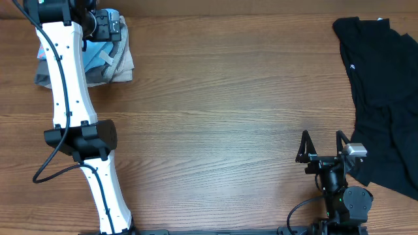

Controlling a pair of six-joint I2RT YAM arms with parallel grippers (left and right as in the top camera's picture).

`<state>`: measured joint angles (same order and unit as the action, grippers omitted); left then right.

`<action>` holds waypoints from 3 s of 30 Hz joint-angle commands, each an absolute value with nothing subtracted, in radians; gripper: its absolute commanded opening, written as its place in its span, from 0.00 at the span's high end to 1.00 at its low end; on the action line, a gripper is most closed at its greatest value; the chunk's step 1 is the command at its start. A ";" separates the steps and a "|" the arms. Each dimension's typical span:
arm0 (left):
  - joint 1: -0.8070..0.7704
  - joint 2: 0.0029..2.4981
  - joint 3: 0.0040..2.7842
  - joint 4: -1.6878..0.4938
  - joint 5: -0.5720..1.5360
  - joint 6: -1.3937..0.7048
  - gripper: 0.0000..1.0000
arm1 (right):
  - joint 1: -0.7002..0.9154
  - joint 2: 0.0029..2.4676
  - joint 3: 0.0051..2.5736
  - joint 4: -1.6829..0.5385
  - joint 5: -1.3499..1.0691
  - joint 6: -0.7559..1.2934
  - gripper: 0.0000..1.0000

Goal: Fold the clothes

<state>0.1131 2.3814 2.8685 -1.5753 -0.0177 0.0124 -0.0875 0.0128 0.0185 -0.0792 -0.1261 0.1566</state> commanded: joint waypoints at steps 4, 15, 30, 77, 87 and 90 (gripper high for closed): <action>0.111 2.360 2.873 -1.574 -0.007 0.000 0.00 | -0.094 0.003 0.008 -0.073 -0.125 0.156 0.00; 0.111 2.360 2.873 -1.574 -0.007 0.000 0.01 | -0.094 0.003 0.008 -0.073 -0.125 0.156 0.00; 0.102 2.344 2.873 -1.574 -0.007 0.000 0.00 | -0.094 0.003 0.008 -0.073 -0.125 0.156 0.00; 0.078 0.327 0.101 0.266 0.111 0.019 0.00 | -0.094 0.003 0.008 -0.073 -0.125 0.156 0.00; 0.078 0.110 0.005 0.217 0.074 0.015 0.00 | -0.094 0.003 0.008 -0.073 -0.125 0.156 0.00; 0.078 0.063 0.004 0.126 0.070 0.015 0.00 | -0.094 0.003 0.008 -0.073 -0.125 0.156 0.00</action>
<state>0.0799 0.1120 0.0135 0.1879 0.0952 0.0135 -0.0910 0.0113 0.0185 -0.0784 -0.1261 0.1566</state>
